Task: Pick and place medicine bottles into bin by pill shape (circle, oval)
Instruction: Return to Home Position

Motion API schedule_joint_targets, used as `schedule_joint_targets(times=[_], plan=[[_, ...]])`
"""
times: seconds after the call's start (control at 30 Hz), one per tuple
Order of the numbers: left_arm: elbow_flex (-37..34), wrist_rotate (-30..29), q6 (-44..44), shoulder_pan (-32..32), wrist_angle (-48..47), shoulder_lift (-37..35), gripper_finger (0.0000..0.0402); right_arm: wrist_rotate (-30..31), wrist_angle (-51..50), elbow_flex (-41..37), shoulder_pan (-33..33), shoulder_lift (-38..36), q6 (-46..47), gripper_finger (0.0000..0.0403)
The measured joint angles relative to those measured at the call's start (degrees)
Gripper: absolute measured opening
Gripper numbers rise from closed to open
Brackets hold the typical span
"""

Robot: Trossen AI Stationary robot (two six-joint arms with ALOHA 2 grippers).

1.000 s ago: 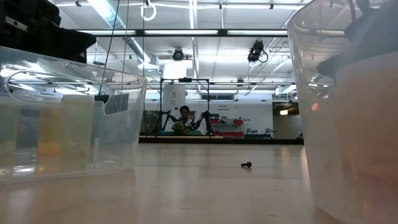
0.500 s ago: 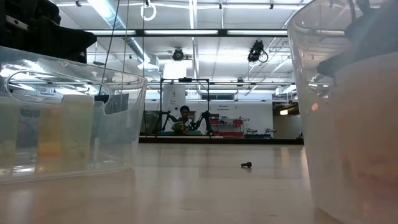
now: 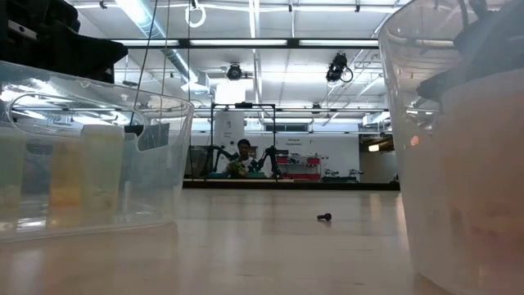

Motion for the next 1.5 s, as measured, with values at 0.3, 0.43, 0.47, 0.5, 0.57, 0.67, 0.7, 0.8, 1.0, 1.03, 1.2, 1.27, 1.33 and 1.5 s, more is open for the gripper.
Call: schedule_joint_targets(times=[0.3,0.43,0.47,0.5,0.57,0.67,0.7,0.8,1.0,1.03,1.2,1.27,1.33,1.5], plan=[[0.02,-0.02,-0.01,0.00,0.00,0.00,0.0040,0.00,0.00,0.00,0.00,0.00,0.00,0.0088],[0.02,-0.02,-0.03,0.00,0.00,0.00,0.0041,0.00,-0.01,0.00,0.00,0.00,0.00,0.0088],[0.02,-0.02,-0.03,0.00,0.02,0.00,0.0043,0.00,-0.01,0.00,0.00,0.00,0.00,0.0088],[0.02,-0.02,-0.03,0.00,0.00,0.00,0.0044,0.00,0.00,0.00,0.00,0.00,0.00,0.0088],[0.02,-0.02,-0.03,0.00,0.02,0.00,0.0047,0.00,-0.02,0.00,0.00,0.00,0.00,0.0088],[0.02,-0.02,-0.03,0.00,0.01,0.00,0.0048,0.00,-0.01,0.00,0.00,0.00,0.00,0.0088],[0.02,-0.02,-0.03,0.00,0.02,0.00,0.0047,0.00,-0.01,0.00,0.00,0.02,0.00,0.0088],[0.02,-0.02,-0.03,0.00,0.02,0.00,0.0042,0.00,0.00,0.00,0.00,0.01,0.00,0.0088],[0.02,-0.02,-0.05,0.00,0.02,0.00,0.0037,0.00,-0.02,0.00,0.00,0.02,0.00,0.0088],[0.02,-0.02,-0.04,-0.02,0.02,0.00,0.0038,0.00,0.00,0.00,0.00,0.02,0.00,0.0088],[0.02,-0.02,-0.05,0.00,0.02,0.00,0.0045,0.00,-0.02,0.00,0.00,0.02,0.00,0.0088],[0.02,-0.02,-0.04,-0.01,0.02,0.00,0.0045,0.00,-0.01,0.00,0.00,0.01,0.00,0.0088],[0.02,-0.02,-0.05,-0.01,0.02,0.00,0.0044,0.00,0.00,0.00,0.00,0.02,0.00,0.0088],[0.02,-0.02,-0.05,0.00,0.02,0.00,0.0036,0.00,-0.01,0.00,0.00,0.02,0.00,0.0088]])
